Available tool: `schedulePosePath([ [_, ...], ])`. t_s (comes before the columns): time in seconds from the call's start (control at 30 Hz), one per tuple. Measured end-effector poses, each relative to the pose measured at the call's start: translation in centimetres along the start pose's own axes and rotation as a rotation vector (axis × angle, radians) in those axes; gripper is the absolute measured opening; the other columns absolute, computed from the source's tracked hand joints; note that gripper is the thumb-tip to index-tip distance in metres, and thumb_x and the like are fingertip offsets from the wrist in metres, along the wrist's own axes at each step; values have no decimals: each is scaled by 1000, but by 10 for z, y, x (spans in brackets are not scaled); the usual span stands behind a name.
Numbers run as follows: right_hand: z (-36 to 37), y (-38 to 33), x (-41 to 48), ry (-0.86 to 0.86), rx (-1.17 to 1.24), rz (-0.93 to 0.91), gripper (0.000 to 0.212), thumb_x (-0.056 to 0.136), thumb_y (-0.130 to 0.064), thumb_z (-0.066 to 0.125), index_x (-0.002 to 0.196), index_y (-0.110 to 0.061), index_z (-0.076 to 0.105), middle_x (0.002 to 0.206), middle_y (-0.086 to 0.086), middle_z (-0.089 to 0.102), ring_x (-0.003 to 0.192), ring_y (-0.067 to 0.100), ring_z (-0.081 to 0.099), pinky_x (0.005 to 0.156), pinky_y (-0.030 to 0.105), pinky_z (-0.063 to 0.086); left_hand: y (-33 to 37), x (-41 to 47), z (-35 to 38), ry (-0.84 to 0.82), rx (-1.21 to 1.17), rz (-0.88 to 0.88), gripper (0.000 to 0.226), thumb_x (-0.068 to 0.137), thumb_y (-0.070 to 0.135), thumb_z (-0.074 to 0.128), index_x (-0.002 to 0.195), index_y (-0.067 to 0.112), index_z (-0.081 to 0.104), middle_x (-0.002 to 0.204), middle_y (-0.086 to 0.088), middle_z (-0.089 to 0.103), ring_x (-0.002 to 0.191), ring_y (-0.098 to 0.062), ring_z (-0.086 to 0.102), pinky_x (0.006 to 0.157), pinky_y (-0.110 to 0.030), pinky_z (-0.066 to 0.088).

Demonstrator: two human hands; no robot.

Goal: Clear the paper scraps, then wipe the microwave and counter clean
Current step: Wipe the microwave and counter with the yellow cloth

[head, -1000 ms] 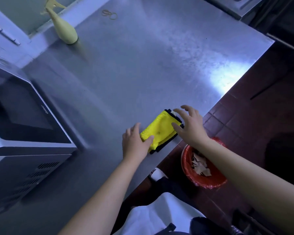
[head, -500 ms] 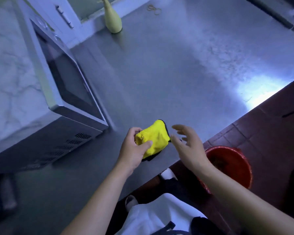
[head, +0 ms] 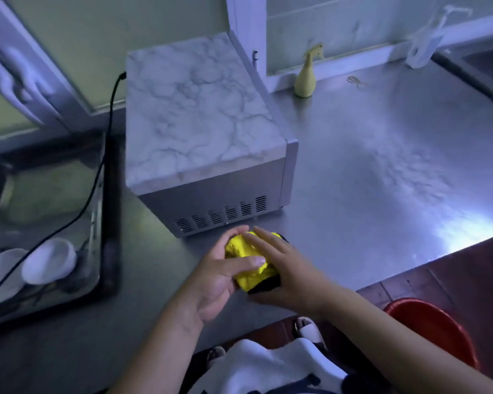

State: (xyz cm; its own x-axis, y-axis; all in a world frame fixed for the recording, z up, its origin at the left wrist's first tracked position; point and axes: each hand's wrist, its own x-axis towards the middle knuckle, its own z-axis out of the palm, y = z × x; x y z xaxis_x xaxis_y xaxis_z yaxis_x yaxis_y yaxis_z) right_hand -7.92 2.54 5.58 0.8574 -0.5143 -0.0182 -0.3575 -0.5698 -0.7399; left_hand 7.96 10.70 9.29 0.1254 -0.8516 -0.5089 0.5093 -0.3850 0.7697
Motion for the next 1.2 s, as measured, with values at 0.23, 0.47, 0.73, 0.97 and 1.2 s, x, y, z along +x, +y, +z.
schedulePosePath([
  [0.23, 69, -50, 25, 31, -6, 44, 112, 69, -37, 84, 154, -48, 12, 159, -23, 23, 136, 10, 44, 103, 30, 45, 18, -44, -85, -45, 83, -33, 70, 75, -19, 68, 130, 23, 55, 110, -12, 68, 95, -22, 68, 75, -30, 57],
  [0.47, 85, -86, 7, 236, -28, 112, 94, 71, -38, 71, 151, -44, 22, 149, -24, 34, 128, 2, 45, 94, 6, 33, 39, -58, -100, -294, 240, -82, 79, 76, -17, 69, 138, 29, 49, 118, -14, 64, 93, -20, 68, 74, -29, 58],
  [0.73, 61, -105, -16, 532, 621, 178, 57, 85, -7, 63, 133, -37, 59, 136, -12, 62, 128, 9, 56, 104, 26, 47, 85, -52, -60, -438, 349, -101, 68, 78, 22, 81, 137, 20, 46, 109, -12, 72, 94, -26, 71, 75, -36, 59],
  [0.97, 55, -81, -26, 558, 1453, 390, 65, 65, -52, 87, 120, -22, 71, 124, 8, 70, 115, 29, 67, 80, 34, 59, 111, -42, -47, -251, 399, 62, 31, 90, 16, 67, 121, 13, 62, 107, -14, 72, 86, -22, 69, 67, -32, 59],
  [1.2, 47, -30, -16, 643, 1794, 450, 51, 78, -46, 77, 118, -14, 73, 129, 15, 66, 116, 34, 65, 85, 47, 57, 140, 4, -44, 84, 633, 405, 16, 94, 0, 58, 97, 10, 70, 79, 0, 73, 71, -9, 69, 63, -25, 58],
])
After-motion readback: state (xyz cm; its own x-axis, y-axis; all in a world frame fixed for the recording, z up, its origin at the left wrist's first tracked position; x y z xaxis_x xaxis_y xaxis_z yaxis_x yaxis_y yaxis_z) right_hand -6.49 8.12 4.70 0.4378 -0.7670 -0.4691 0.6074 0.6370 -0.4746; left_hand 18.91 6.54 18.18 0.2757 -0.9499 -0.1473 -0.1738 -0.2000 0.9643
